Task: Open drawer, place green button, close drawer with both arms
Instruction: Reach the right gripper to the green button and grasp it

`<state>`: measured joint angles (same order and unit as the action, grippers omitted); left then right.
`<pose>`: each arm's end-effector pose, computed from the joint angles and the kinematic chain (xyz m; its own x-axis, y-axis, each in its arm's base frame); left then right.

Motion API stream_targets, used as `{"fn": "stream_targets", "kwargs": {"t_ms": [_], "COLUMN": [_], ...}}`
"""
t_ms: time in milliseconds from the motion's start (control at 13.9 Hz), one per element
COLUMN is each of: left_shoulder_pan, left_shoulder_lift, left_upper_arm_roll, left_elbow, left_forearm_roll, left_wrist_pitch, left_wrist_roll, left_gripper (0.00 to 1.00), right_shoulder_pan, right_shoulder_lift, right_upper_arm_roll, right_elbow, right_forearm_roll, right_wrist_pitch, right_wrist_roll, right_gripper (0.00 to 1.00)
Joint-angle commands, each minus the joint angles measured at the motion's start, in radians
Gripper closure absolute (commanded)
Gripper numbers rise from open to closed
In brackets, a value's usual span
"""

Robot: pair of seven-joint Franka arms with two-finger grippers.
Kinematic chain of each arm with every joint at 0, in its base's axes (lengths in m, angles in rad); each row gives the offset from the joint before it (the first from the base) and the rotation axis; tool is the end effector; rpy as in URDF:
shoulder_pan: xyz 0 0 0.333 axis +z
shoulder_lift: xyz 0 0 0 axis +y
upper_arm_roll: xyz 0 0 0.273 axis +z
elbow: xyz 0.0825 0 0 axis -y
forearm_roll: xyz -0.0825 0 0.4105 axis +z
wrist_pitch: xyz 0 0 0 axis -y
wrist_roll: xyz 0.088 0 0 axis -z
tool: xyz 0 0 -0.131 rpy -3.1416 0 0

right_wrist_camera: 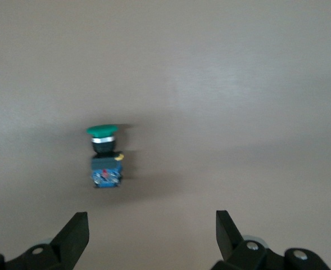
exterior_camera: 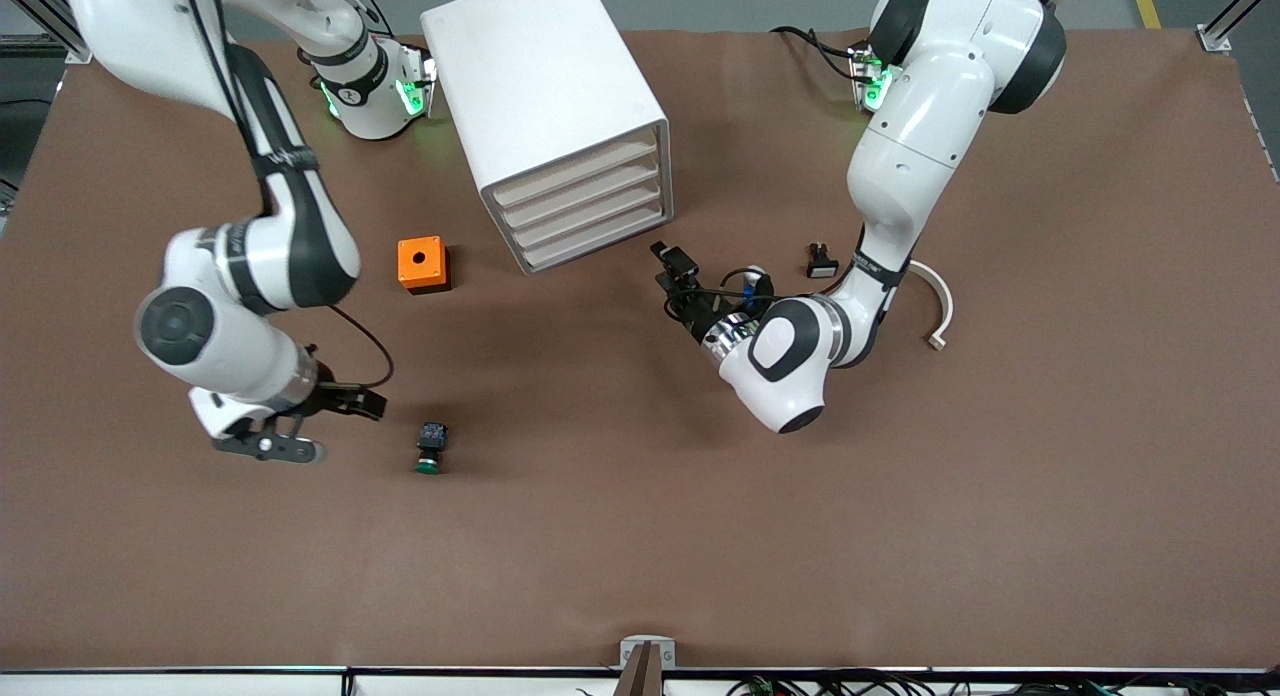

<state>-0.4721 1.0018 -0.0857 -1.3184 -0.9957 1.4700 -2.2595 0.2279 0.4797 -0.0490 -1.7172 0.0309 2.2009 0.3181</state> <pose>0.4846 -0.4310 0.0954 -0.5315 0.8453 -0.0537 0.2542 0.0987 -0.9621 0.6575 0.1221 0.2331 0.9885 -0.1512 0.0037 -0.1512 -0.9885 -0.0038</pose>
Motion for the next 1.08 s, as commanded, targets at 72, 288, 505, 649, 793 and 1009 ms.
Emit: {"fn": "stream_targets", "kwargs": {"t_ms": [72, 288, 505, 649, 793, 1009], "left_shoulder_pan": [-0.057, -0.108, -0.144, -0.155, -0.168, -0.174], "left_shoulder_lift": [0.041, 0.052, 0.054, 0.054, 0.055, 0.070], "left_upper_arm_roll": [-0.002, -0.002, 0.000, 0.000, -0.002, -0.037], "left_elbow": [0.033, 0.030, 0.027, 0.018, 0.007, 0.004], "left_forearm_roll": [-0.026, -0.055, -0.064, -0.063, -0.066, -0.064], "left_wrist_pitch": [0.015, 0.015, 0.015, 0.015, 0.013, 0.009], "left_wrist_roll": [0.009, 0.029, 0.044, 0.047, 0.046, 0.044], "left_gripper": [0.36, 0.40, 0.43, 0.49, 0.55, 0.59], "right_shoulder_pan": [0.043, 0.066, 0.086, 0.103, 0.108, 0.106], "right_shoulder_lift": [0.098, 0.152, 0.186, 0.198, 0.209, 0.232], "right_upper_arm_roll": [-0.005, -0.005, -0.005, -0.005, -0.006, -0.006], "right_elbow": [0.028, 0.033, 0.033, 0.033, 0.033, 0.034], "right_forearm_roll": [0.098, 0.106, 0.104, 0.104, 0.103, 0.087], "right_wrist_pitch": [0.100, 0.158, 0.210, 0.218, 0.229, 0.252], "right_wrist_roll": [0.007, 0.009, 0.047, 0.073, 0.072, 0.064], "right_gripper": [0.00, 0.00, 0.00, 0.00, 0.00, 0.00]}}
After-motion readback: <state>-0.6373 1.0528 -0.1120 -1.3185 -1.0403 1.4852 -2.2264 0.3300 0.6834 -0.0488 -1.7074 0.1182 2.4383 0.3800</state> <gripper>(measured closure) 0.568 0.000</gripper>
